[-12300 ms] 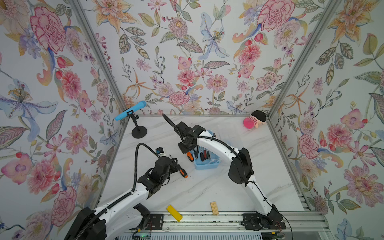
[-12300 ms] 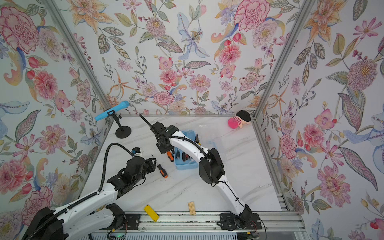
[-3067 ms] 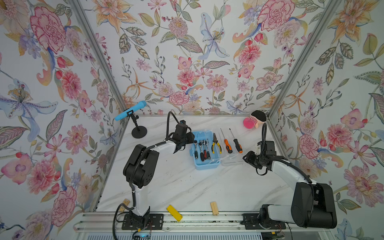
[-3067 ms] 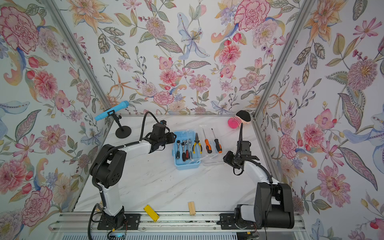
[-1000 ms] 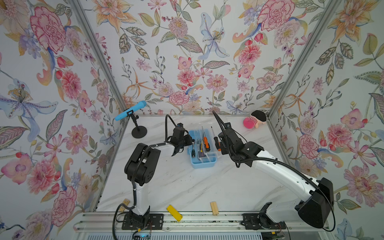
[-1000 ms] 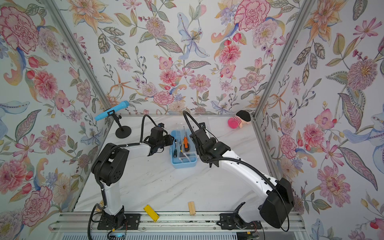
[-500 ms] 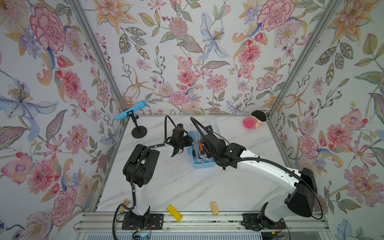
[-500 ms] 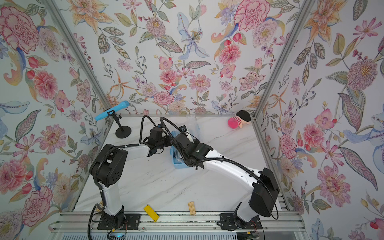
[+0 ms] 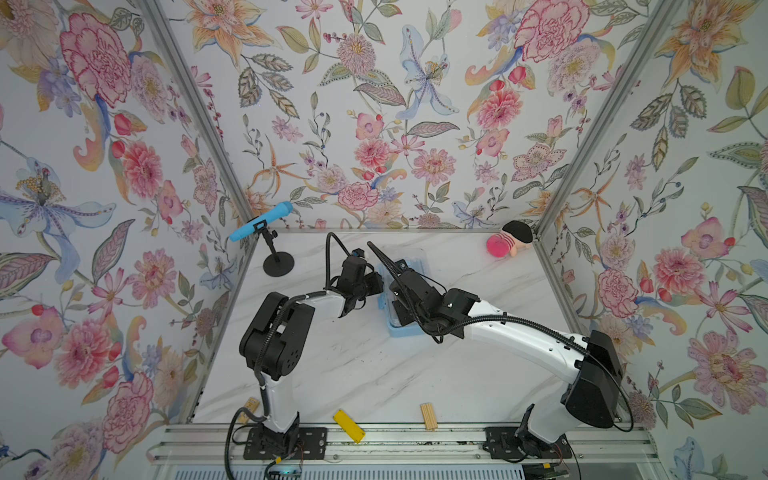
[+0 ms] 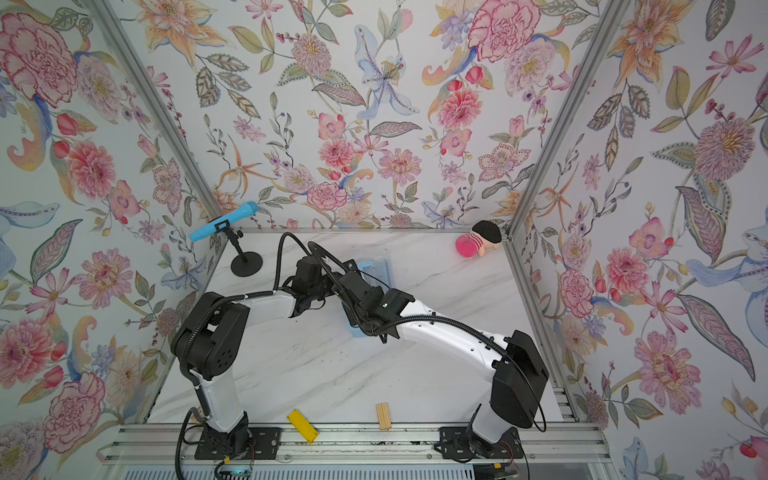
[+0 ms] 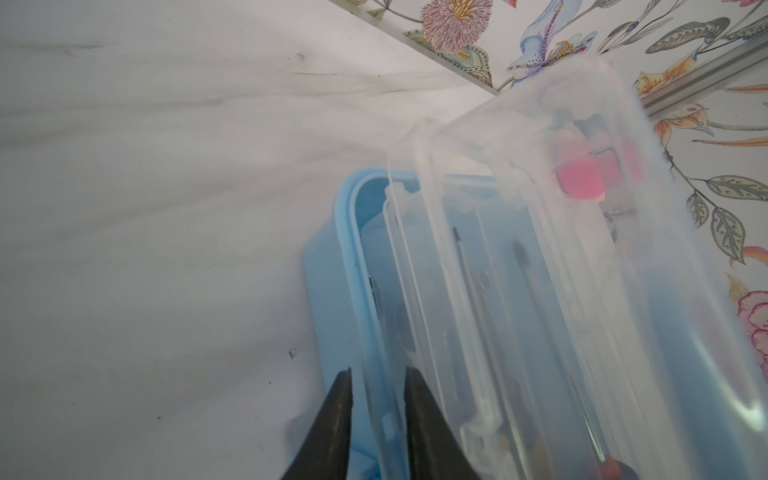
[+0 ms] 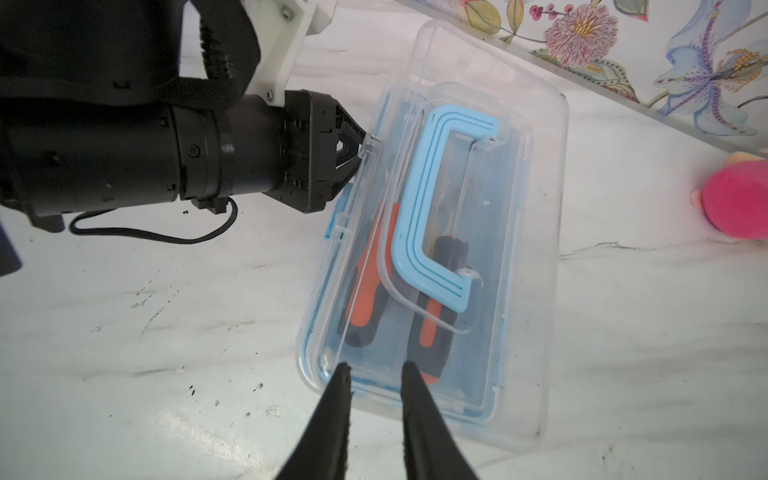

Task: Pack the tool kit

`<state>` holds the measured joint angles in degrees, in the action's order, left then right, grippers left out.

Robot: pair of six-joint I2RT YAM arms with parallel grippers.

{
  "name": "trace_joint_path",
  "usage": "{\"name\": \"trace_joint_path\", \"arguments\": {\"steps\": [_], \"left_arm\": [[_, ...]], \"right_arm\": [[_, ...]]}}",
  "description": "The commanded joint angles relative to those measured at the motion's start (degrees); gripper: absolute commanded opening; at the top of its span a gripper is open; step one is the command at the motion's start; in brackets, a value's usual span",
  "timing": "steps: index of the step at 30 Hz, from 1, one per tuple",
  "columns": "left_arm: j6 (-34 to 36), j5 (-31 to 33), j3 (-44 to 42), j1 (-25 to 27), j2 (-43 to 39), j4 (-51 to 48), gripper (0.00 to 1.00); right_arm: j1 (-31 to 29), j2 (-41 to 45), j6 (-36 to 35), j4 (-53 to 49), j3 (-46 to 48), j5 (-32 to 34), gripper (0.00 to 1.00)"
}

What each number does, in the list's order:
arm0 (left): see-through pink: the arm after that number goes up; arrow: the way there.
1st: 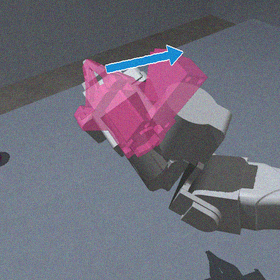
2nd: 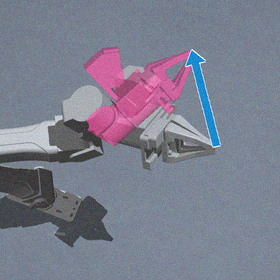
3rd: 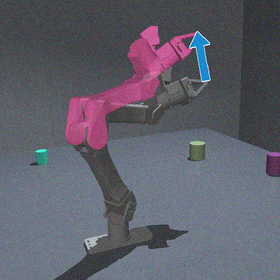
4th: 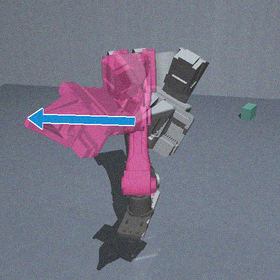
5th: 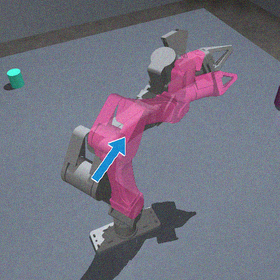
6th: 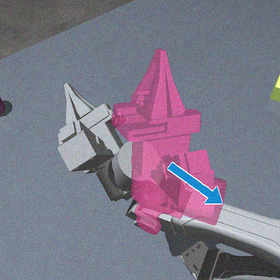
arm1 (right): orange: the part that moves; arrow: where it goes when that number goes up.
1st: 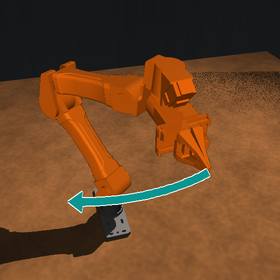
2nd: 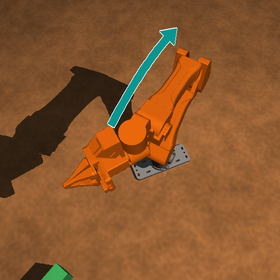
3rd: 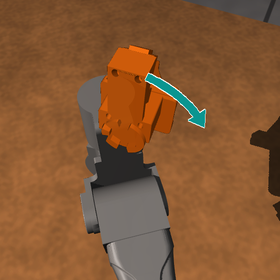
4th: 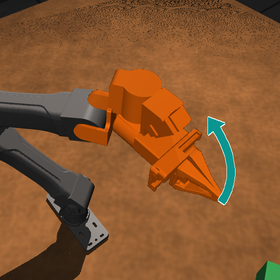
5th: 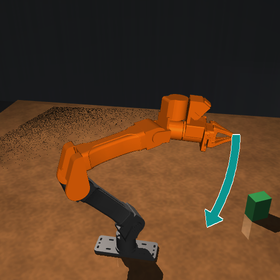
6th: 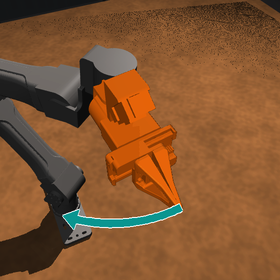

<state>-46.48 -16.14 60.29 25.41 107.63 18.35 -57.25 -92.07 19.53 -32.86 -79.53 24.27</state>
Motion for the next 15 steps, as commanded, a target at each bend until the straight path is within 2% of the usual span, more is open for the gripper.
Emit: {"name": "trace_joint_path", "arguments": {"steps": [1, 7, 15], "left_arm": [[-0.7, -2.7, -1.2, 1.3, -3.5, 3.7, 0.26], [-1.6, -2.2, -3.8, 1.8, -6.4, 4.1, 0.25], [-1.1, 0.9, -9.2, 1.8, -12.6, 2.7, 0.24]], "right_arm": [[0.1, -0.8, 1.0, -1.0, -2.0, -2.9, 0.25], [1.2, -0.4, 1.7, 0.2, -2.3, -6.7, 0.31], [5.5, 0.7, 2.7, 2.7, -2.1, -12.6, 0.33]]}}
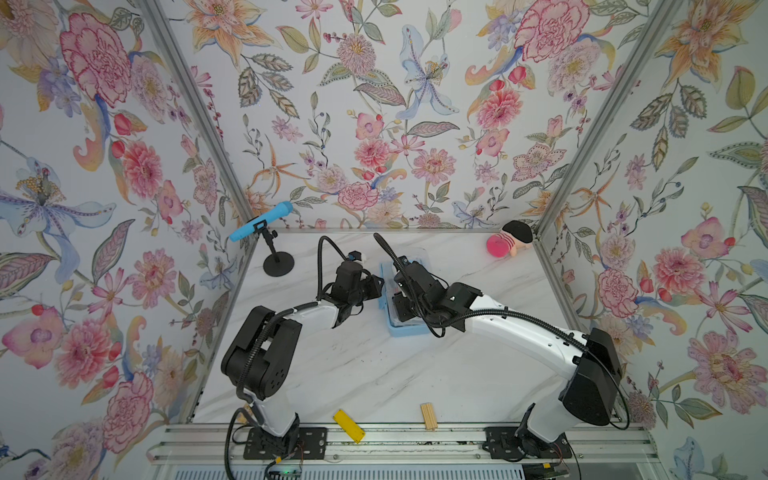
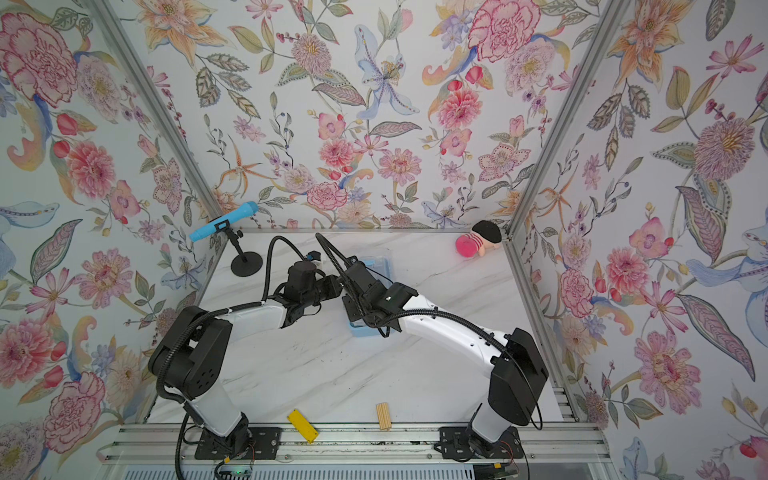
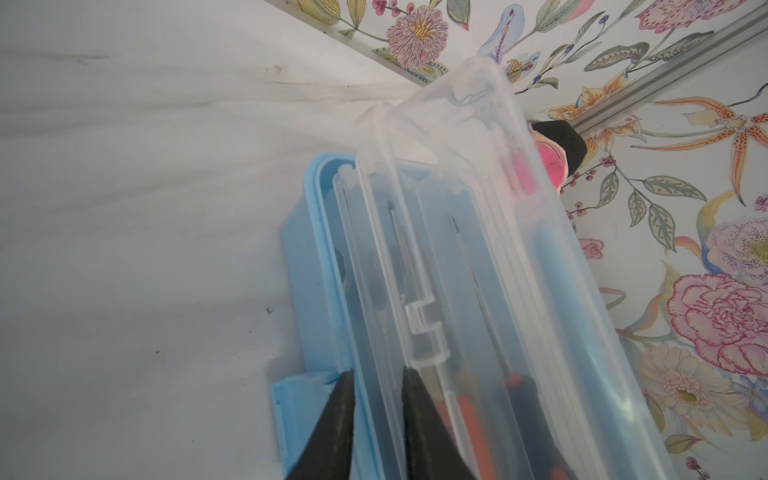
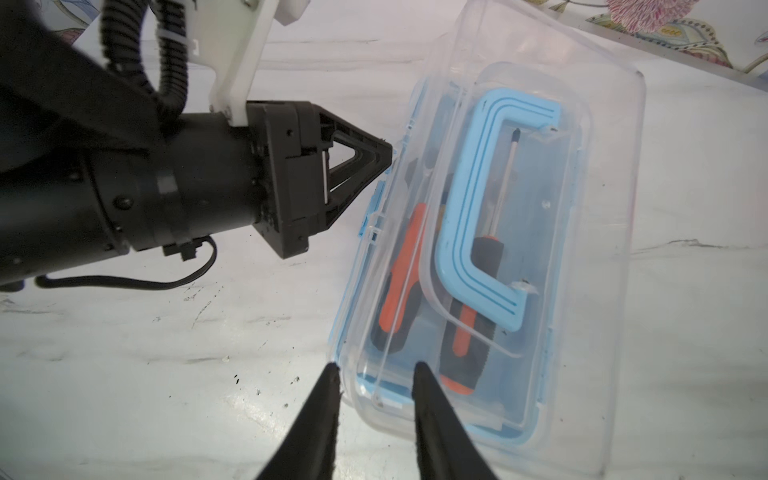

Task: Pack the tool kit

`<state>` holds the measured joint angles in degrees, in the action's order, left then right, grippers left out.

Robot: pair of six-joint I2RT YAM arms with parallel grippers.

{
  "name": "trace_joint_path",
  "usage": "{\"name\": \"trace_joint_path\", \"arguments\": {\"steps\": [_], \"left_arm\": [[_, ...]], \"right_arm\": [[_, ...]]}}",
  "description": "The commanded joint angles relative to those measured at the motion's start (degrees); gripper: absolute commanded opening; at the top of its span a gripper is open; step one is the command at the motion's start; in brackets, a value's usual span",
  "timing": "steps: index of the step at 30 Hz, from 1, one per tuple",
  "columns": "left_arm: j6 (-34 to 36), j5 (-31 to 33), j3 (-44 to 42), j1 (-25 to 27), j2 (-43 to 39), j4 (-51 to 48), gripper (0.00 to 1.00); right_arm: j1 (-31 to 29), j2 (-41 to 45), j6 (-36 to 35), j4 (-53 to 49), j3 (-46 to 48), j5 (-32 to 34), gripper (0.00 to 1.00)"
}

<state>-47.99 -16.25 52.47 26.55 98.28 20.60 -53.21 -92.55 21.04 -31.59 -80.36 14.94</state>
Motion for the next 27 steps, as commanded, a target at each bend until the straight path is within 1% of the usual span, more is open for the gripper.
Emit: {"name": "trace_joint_path", "arguments": {"steps": [1, 4, 7, 9, 11, 12, 13, 15, 18, 19, 20, 22, 27], "left_arm": [[0.6, 1.5, -1.9, 0.7, -3.9, 0.0, 0.24], [1.5, 3.2, -3.9, 0.6, -5.9, -1.1, 0.24], [2.3, 4.2, -6.8, 0.6, -7.3, -0.9, 0.25], [3.3, 5.2, -9.3, 0.8, -8.2, -0.2, 0.27], [4.6, 6.6, -11.7, 1.3, -8.3, 0.8, 0.30], [5.5, 7.6, -12.8, 1.8, -10.3, 1.2, 0.32], [6.4, 8.3, -13.6, 2.2, -10.7, 1.4, 0.35], [7.8, 9.6, -15.3, 3.2, -11.5, 2.0, 0.42], [9.5, 13.3, -17.2, 4.7, -12.9, 2.0, 0.57], [9.9, 13.9, -17.5, 5.0, -13.2, 1.9, 0.59], [10.6, 14.8, -18.0, 5.4, -13.6, 2.4, 0.61], [11.9, 15.8, -18.6, 5.9, -14.0, 2.2, 0.61], [13.1, 15.7, -21.1, 6.3, -13.9, 3.7, 0.59]], "right_arm": [[2.1, 1.3, 1.3, 1.9, -1.1, -3.9, 0.33], [4.2, 0.9, 1.3, 2.8, -1.8, -6.2, 0.36], [6.2, -0.8, 1.3, 3.0, -3.6, -8.1, 0.43], [7.9, -2.3, 1.9, 3.2, -4.7, -10.7, 0.47], [9.5, -3.8, 2.7, 3.8, -5.4, -13.4, 0.47], [10.0, -4.5, 3.0, 3.9, -5.9, -14.0, 0.47], [10.4, -5.1, 3.1, 4.0, -6.2, -14.7, 0.47], [11.3, -6.5, 3.5, 4.3, -7.1, -15.5, 0.46], [12.1, -8.5, 4.1, 4.3, -7.8, -16.4, 0.41], [12.2, -9.1, 4.0, 4.6, -7.9, -16.8, 0.40], [12.3, -9.6, 4.0, 4.8, -8.0, -17.5, 0.38], [12.3, -10.8, 4.3, 5.3, -8.1, -17.9, 0.37], [12.3, -13.7, 4.1, 5.3, -9.0, -18.4, 0.41]]}}
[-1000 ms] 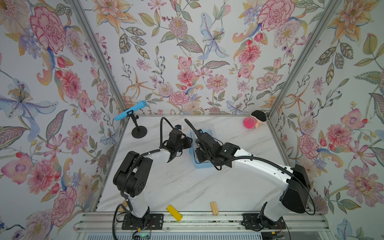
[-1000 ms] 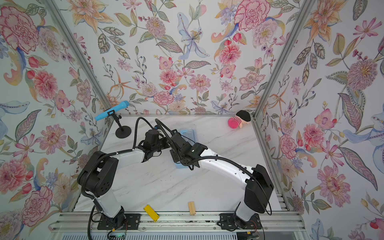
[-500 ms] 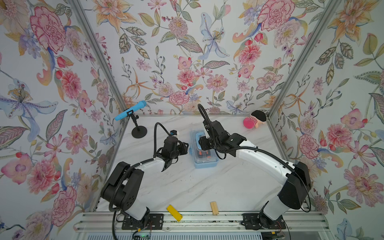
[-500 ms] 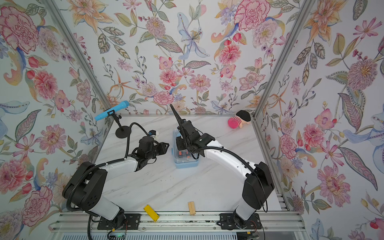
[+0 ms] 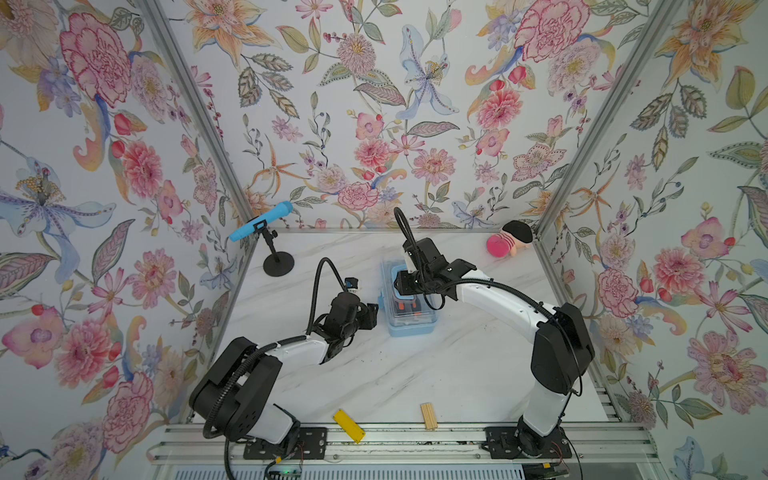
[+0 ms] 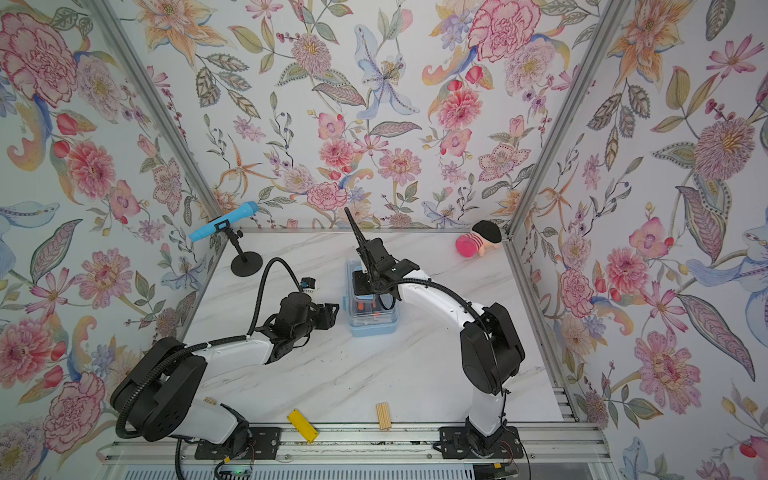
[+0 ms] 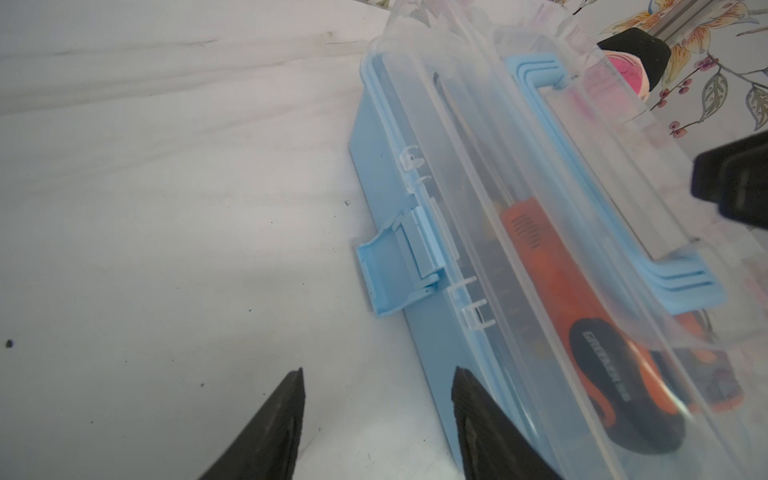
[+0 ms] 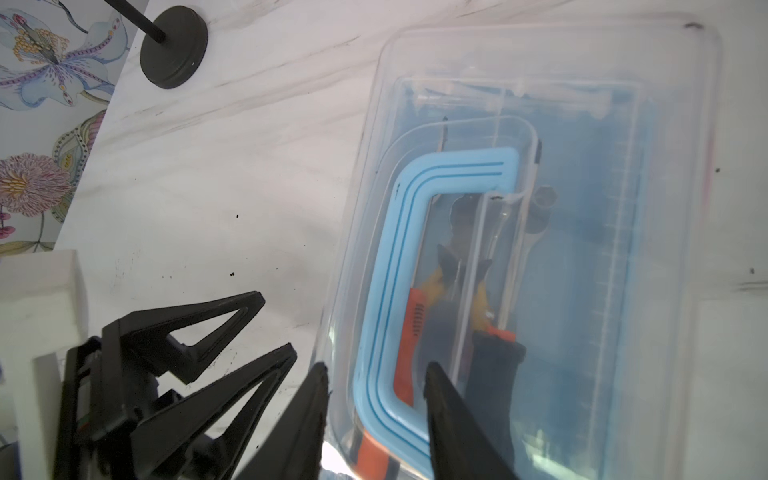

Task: Pack the tool kit

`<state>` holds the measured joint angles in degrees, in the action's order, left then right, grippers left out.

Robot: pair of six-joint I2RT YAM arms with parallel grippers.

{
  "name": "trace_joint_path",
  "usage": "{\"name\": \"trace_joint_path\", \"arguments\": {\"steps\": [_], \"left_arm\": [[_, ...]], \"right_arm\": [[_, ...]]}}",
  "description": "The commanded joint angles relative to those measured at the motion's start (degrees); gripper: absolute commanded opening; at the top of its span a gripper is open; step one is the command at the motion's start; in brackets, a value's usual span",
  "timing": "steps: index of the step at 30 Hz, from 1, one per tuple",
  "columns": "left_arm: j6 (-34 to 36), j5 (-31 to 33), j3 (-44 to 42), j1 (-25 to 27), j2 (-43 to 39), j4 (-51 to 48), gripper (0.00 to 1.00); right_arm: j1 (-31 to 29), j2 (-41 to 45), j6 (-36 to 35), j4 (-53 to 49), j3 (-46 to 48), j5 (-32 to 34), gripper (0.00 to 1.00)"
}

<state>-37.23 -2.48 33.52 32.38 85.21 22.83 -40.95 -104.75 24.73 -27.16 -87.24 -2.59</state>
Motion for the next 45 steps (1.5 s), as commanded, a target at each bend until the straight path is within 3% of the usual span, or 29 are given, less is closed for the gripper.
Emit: {"name": "trace_joint_path", "arguments": {"steps": [1, 30, 37, 45], "left_arm": [[2.2, 1.5, -2.7, 0.5, -0.8, 2.3, 0.58], [1.1, 0.4, -8.3, 1.2, -3.7, 8.2, 0.55], [5.2, 5.5, -6.1, 3.8, 1.8, 8.7, 0.61], [7.1, 6.3, -5.8, 4.3, 9.8, 19.9, 0.67]], "right_arm": [[0.1, -2.0, 0.2, 0.8, -2.2, -0.5, 0.41], [-3.4, 2.7, -1.2, -6.0, 14.0, -4.0, 0.41], [-2.4, 0.9, -1.3, -6.0, 12.7, -3.6, 0.43], [-2.2, 0.1, -1.4, -5.4, 12.6, -3.8, 0.43]]}}
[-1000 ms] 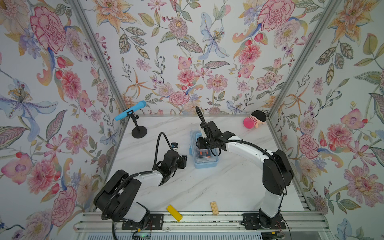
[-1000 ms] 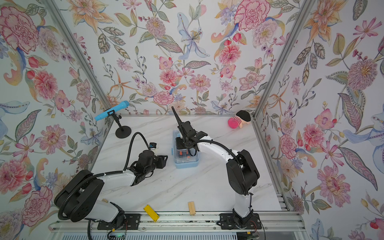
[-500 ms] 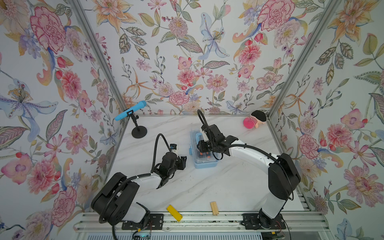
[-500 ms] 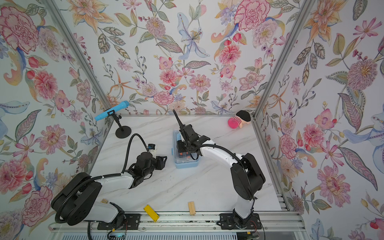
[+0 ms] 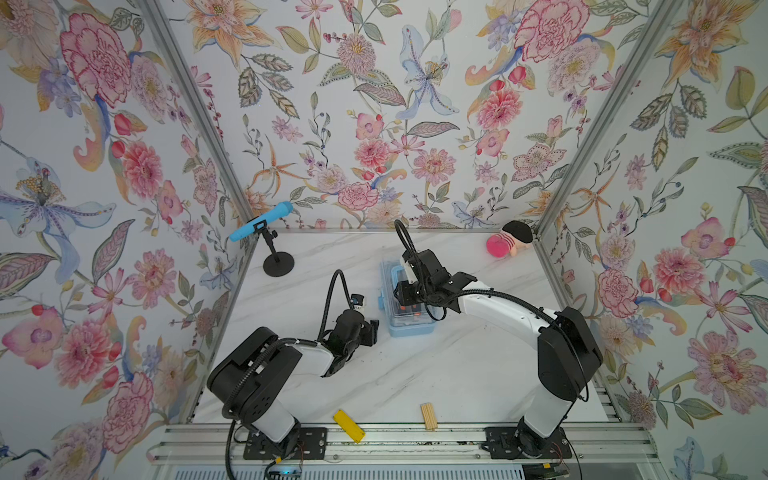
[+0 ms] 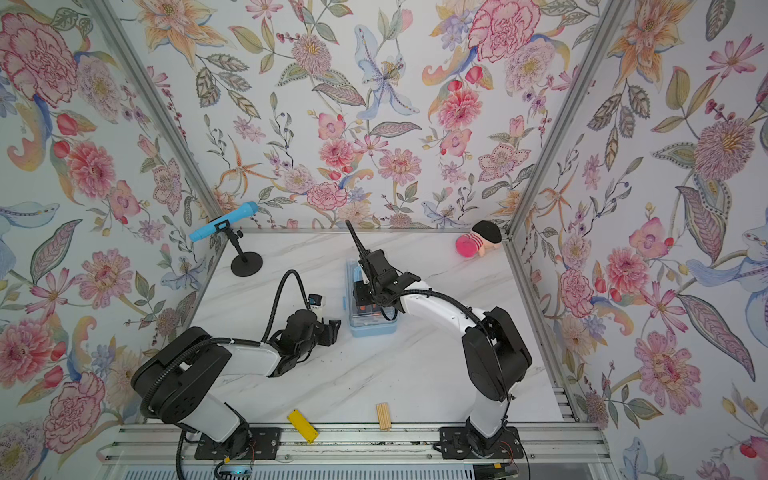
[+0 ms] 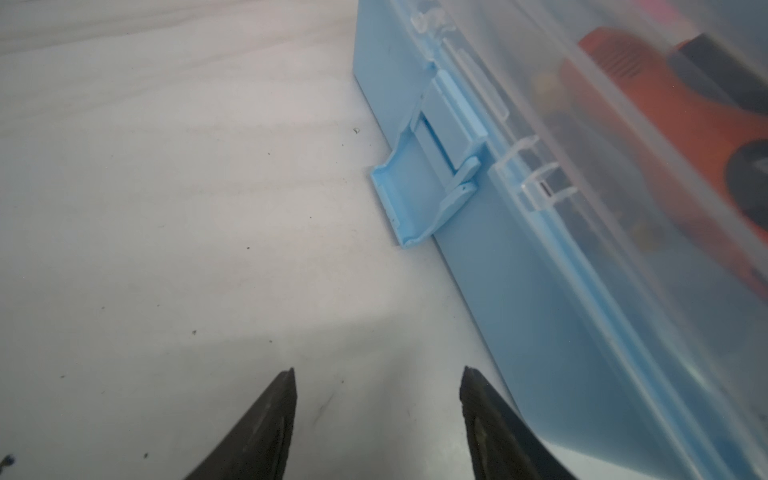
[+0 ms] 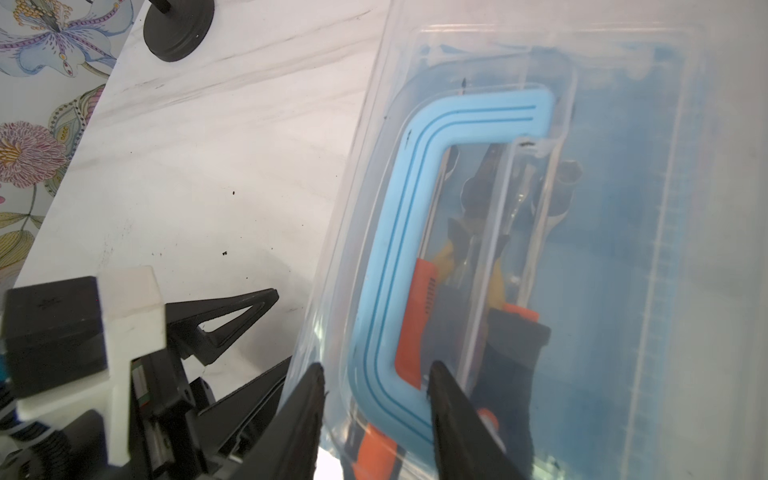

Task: Pack the tool kit

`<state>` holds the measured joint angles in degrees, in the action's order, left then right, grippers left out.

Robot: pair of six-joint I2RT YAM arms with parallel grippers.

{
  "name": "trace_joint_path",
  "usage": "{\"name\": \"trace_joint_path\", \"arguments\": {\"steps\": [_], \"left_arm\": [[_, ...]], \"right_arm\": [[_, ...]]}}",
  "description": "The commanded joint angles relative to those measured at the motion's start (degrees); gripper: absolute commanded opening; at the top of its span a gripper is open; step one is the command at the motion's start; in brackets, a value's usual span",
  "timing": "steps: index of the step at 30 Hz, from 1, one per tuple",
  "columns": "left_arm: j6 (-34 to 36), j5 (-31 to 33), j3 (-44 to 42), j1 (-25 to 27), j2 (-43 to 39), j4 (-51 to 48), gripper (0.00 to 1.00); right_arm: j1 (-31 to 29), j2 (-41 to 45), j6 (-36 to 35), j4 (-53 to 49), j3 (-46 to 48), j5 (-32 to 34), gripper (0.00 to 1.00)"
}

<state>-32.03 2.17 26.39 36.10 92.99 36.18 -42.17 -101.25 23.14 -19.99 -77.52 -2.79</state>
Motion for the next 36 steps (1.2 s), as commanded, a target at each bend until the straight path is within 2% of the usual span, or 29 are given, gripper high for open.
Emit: {"name": "trace_joint_path", "arguments": {"steps": [1, 5, 12, 17, 22, 26, 30, 36], "left_arm": [[1.9, 1.9, 1.7, 0.6, 3.0, 7.6, 0.67], [2.3, 1.4, 2.6, 0.8, 7.2, 13.2, 0.67], [4.4, 2.6, 5.8, 1.3, 12.3, 14.4, 0.66], [4.6, 1.8, 5.8, 2.2, 12.3, 15.6, 0.65], [4.9, 2.4, 4.7, 6.1, 10.1, 15.5, 0.65], [4.3, 5.2, 4.2, 9.1, 9.7, 14.7, 0.64], [3.3, 8.1, 3.4, 9.2, 11.0, 15.3, 0.64], [4.9, 11.5, 7.1, 9.2, 14.7, 14.4, 0.63]], "right_arm": [[-0.9, -3.6, 0.2, -12.6, 2.9, -3.7, 0.43], [-0.6, -3.9, 0.0, -12.6, 2.8, -3.9, 0.43], [0.5, -3.7, -0.5, -12.6, 3.6, -4.3, 0.42], [1.6, -2.8, -1.0, -12.5, 5.2, -4.8, 0.42], [2.2, -2.3, -1.6, -12.6, 5.5, -5.0, 0.41], [3.1, -1.3, -2.1, -12.6, 6.4, -4.9, 0.42], [3.5, -0.2, -2.8, -12.7, 6.7, -4.3, 0.41], [3.5, -0.1, -3.0, -12.6, 5.7, -4.7, 0.41]]}}
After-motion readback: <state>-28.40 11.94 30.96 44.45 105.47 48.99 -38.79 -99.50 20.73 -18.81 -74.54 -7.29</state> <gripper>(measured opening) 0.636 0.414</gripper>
